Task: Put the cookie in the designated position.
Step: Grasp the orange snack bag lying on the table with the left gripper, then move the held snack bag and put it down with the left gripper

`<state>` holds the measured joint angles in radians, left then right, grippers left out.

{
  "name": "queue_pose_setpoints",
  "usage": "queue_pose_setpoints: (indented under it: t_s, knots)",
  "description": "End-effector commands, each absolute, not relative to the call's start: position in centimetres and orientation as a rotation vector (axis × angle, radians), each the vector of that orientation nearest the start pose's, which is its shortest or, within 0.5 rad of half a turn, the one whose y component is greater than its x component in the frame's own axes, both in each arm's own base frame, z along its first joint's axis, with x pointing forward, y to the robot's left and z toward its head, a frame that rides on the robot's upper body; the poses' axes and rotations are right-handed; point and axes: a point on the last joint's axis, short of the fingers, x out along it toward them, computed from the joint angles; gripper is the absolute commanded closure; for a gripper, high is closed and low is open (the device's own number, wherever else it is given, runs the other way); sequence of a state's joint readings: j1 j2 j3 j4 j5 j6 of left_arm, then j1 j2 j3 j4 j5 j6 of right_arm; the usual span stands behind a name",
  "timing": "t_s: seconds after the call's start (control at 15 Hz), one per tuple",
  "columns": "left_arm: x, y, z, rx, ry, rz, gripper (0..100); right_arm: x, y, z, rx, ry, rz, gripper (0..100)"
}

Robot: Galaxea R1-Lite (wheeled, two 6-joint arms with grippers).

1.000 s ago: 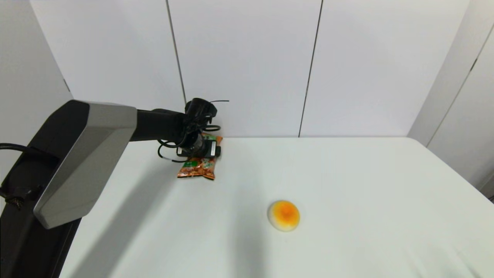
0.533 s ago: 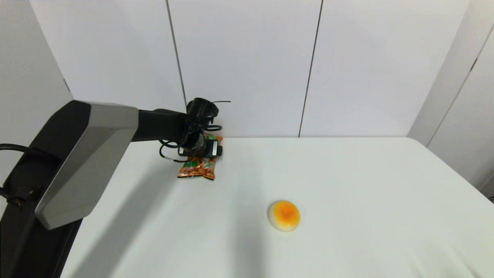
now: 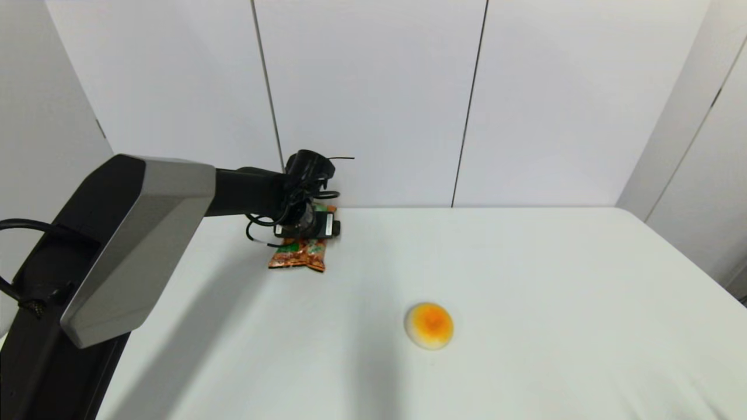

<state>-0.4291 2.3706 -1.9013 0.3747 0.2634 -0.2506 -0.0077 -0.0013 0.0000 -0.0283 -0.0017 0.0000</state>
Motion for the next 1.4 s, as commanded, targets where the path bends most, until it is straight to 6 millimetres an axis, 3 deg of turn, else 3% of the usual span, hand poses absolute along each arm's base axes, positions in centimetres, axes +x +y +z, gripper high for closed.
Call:
queue_pose_setpoints:
  t_s: [0.07,0.13,0.2,0.67,1.4]
  knots:
    - [43.2,-19.3,12.2,0.050,0.802,-0.054,0,-2.2,0.0,7.6,-0.002,-0.021,-0.009,0]
    - [43.2,-19.3,12.1,0.052,0.803,-0.050,0,-2.2,0.0,7.6,0.000,-0.021,-0.009,0]
    - [43.2,-19.4,12.1,0.055,0.801,-0.046,100,-2.2,0.0,7.6,-0.002,-0.021,-0.009,0]
    - [43.1,-19.4,12.3,0.056,0.797,-0.044,100,-2.2,0.0,7.6,0.000,-0.021,-0.009,0]
    - [41.5,-19.4,15.5,0.046,0.755,-0.070,100,-2.2,0.0,7.6,0.000,-0.021,-0.009,0]
